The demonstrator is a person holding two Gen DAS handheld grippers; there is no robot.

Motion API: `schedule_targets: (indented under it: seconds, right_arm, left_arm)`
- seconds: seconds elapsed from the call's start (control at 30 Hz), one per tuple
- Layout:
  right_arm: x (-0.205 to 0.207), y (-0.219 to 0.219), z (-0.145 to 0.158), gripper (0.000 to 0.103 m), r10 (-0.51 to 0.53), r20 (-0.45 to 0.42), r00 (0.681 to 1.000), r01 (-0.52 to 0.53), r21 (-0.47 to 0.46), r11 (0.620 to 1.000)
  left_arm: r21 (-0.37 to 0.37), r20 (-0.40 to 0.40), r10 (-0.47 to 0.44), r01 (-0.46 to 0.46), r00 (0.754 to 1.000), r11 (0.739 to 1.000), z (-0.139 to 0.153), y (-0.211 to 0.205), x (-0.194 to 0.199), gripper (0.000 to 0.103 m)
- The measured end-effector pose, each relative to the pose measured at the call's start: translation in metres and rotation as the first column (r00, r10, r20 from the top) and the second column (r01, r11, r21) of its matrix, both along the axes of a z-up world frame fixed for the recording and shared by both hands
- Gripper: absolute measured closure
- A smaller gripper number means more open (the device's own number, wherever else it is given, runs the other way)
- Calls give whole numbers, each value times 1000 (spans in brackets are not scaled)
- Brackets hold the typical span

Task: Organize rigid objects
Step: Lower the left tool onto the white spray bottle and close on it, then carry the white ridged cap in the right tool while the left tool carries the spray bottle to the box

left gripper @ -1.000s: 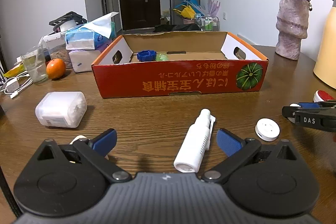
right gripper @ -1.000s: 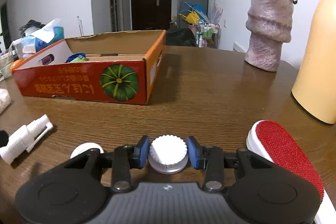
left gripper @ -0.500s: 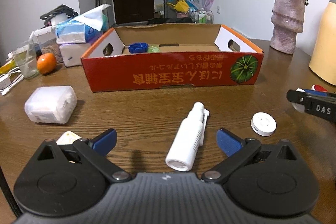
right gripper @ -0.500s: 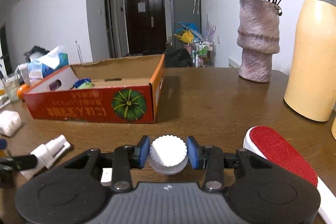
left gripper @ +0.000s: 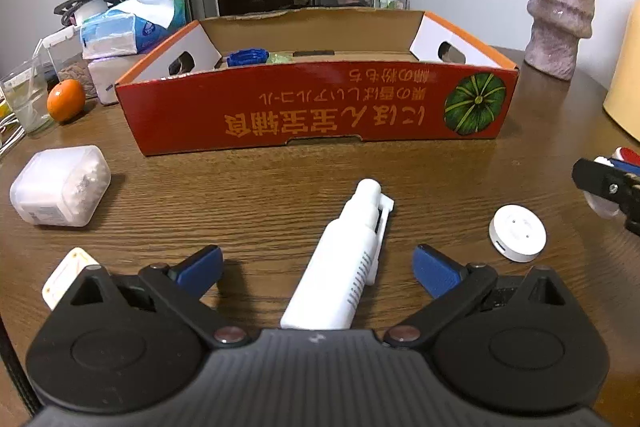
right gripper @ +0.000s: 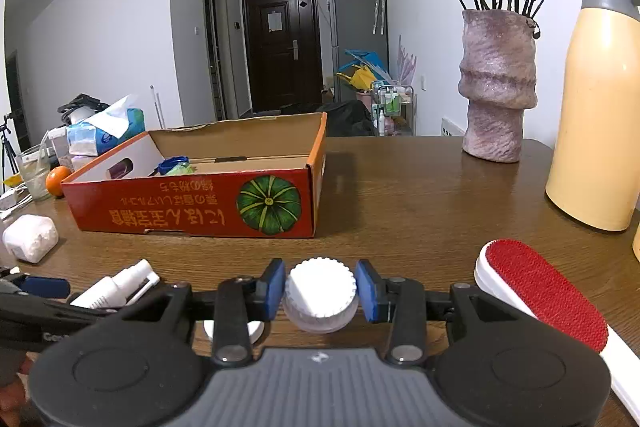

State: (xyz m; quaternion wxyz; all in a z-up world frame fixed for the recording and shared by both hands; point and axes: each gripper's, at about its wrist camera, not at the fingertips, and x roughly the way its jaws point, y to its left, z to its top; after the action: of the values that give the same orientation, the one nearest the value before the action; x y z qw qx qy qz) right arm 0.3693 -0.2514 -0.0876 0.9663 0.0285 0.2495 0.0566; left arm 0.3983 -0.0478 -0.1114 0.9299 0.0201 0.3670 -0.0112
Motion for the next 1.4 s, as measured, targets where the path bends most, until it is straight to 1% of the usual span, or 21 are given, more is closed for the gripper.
schedule_targets:
  seconds: [0.1,0.3,0.47,0.73,0.8,0.87,0.9,0.93,0.97,1.0,1.03,1.07,1.2,1.33,1.4]
  right_arm:
    - [0,0,0,65,0,-1,1000,0,-2,1000]
    - [1,0,-2,65,-7,-8,1000,7,-1,1000]
    - [0,2,-2,65,-8,-11,1000,8,0,1000]
    - [-1,3,-2,65,-8,-11,1000,8,1,1000]
    - [-3,6,-2,65,-8,-10,1000,8,4,1000]
    - [-5,9,-2,65,-7,-10,1000,7,5,1000]
    - [-6,10,-2,65,-6,-10,1000,6,5,1000]
    - [-7,11,-2,65,-5,-9,1000,5,6,1000]
    - [-8,12,-2,65,-4,-9,1000,4,7,1000]
    - [-9,12,-2,65,-4,-8,1000,4,9,1000]
    - [-10,14,-1,65,-4,-7,1000,4,10,1000]
    - [-10,14,-1,65,-4,-7,1000,4,11,1000]
    - [-14,16,0,65,-5,-5,1000,5,17,1000]
    - [-18,20,1,65,-2,-1,1000,2,21,1000]
    - [-20,22,2,65,1,1,1000,-1,22,1000]
  left_arm:
    - [-25,-9,6,-6,1000,1000,-1,4,3,0]
    - [-25,-14,6,-7,1000,1000,-1,2,3,0]
    - [-24,3,6,-5,1000,1000,-2,3,2,0]
    - [-26,-16,-9,9,1000,1000,0,5,5,1]
    - [-23,-8,0,0,1000,1000,1,6,5,7]
    - [-21,1,11,-11,1000,1000,2,7,4,20]
    - [-21,6,15,-15,1000,1000,3,8,3,23]
    - [-23,11,15,-15,1000,1000,4,8,2,33]
    - [-23,17,15,-15,1000,1000,5,8,1,47]
    - [-24,22,13,-13,1000,1000,6,9,1,55]
    - [-27,26,11,-10,1000,1000,7,9,0,67]
    - [-30,28,9,-9,1000,1000,8,9,-1,72]
    - [-49,32,-9,11,999,999,10,9,-3,74]
    - [-33,40,-18,20,999,999,13,7,-7,74]
    - [-38,49,-21,23,999,999,15,7,-10,75]
